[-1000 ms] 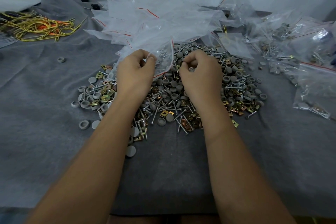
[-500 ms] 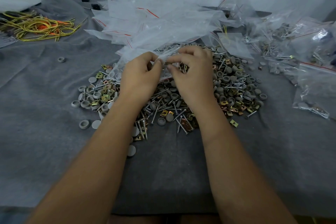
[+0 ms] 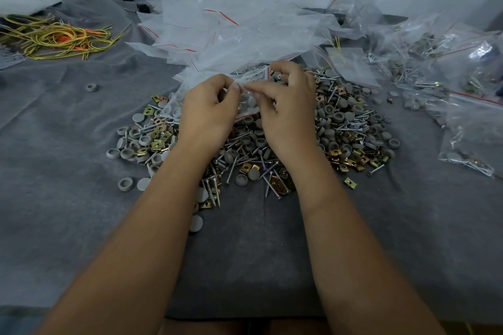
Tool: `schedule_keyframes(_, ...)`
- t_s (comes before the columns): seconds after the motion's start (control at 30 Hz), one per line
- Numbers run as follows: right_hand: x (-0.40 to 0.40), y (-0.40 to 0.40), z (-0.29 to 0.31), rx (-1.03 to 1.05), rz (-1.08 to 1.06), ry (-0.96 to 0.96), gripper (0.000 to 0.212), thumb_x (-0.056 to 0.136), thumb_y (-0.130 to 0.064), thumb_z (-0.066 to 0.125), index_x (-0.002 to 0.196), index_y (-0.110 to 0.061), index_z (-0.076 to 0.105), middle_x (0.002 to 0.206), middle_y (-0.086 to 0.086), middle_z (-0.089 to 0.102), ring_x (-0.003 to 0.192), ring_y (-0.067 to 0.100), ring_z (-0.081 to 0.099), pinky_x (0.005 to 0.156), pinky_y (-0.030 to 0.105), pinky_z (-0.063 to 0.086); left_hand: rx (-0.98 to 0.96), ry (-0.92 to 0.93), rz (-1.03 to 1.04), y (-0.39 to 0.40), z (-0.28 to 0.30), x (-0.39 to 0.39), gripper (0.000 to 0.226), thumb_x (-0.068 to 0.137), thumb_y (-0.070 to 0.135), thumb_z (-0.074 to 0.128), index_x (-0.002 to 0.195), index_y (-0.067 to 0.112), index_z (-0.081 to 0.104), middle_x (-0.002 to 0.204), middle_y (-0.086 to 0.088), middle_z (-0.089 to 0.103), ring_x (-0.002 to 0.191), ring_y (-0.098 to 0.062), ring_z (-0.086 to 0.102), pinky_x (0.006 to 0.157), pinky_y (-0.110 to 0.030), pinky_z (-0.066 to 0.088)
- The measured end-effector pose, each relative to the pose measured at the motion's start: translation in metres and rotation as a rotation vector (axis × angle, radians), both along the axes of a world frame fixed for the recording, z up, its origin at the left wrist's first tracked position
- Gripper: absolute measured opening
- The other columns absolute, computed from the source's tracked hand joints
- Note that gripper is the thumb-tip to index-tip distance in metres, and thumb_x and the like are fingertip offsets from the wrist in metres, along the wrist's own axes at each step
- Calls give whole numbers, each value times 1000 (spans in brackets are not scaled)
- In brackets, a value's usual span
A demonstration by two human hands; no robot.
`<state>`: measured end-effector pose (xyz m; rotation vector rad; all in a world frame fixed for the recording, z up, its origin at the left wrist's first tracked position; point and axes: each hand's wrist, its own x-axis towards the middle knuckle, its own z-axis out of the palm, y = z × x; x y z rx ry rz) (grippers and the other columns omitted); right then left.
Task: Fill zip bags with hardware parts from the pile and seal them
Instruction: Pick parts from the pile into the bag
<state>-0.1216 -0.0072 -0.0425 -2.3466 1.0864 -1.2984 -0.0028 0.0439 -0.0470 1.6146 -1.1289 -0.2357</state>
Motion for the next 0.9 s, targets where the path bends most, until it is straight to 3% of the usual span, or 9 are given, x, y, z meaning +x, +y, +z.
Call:
schedule_keyframes(0.13, -6, -4, 3, 37, -90, -131, 27, 92, -3, 56, 104, -19, 76, 111, 3, 56, 108, 23, 50, 88, 39, 47, 32, 37, 18, 1, 1, -1, 23, 96, 35, 50, 86, 22, 66, 44, 16, 44, 44, -5, 36, 57, -52, 56)
schedule_keyframes(0.23, -11, -7, 7, 119, -181, -136, 34, 92, 0, 50, 107, -20, 73, 109, 1, 58, 108, 22, 53, 87, 40, 49, 12, 42, 30, 2, 2, -1, 23, 96, 34, 51, 85, 21, 67, 43, 16, 43, 41, -3, 34, 51, -39, 46)
schedule_keyframes(0.3, -14, -10, 7, 159, -213, -102, 33, 93, -1, 48, 107, -19, 72, 111, 3, 63, 107, 24, 56, 89, 42, 49, -3, 44, 34, 3, 2, -1, 22, 96, 32, 51, 85, 22, 67, 42, 16, 42, 39, -3, 33, 49, -30, 33)
schedule_keyframes(0.43, -16, -10, 6, 185, -200, 5, 32, 93, -4, 49, 107, -20, 73, 111, 2, 68, 109, 27, 56, 94, 44, 47, -16, 76, 49, 3, 3, 0, 22, 97, 29, 50, 83, 22, 65, 39, 17, 40, 37, -3, 34, 40, -19, 27)
schedule_keyframes(0.57, -13, -11, 0, 124, -175, 347, 42, 96, -14, 47, 135, -28, 55, 134, -2, 54, 126, 25, 38, 104, 42, 28, -43, 109, 88, 2, 4, 0, 23, 97, 25, 50, 87, 13, 66, 37, 15, 38, 35, -4, 35, 37, -11, 27)
schedule_keyframes(0.63, -13, -10, -5, 103, -161, 468, 48, 95, -19, 46, 142, -27, 46, 137, 0, 45, 129, 25, 32, 106, 42, 21, -56, 130, 90, 2, 4, 0, 24, 97, 24, 50, 90, 8, 66, 37, 15, 38, 35, -4, 35, 35, -11, 29)
schedule_keyframes(0.9, -14, -13, -6, 100, -186, 434, 31, 95, -22, 50, 124, -27, 60, 125, -1, 50, 124, 24, 35, 104, 40, 25, -49, 103, 89, 3, 5, -1, 25, 98, 23, 50, 91, 7, 67, 37, 14, 40, 36, -3, 38, 38, -11, 29)
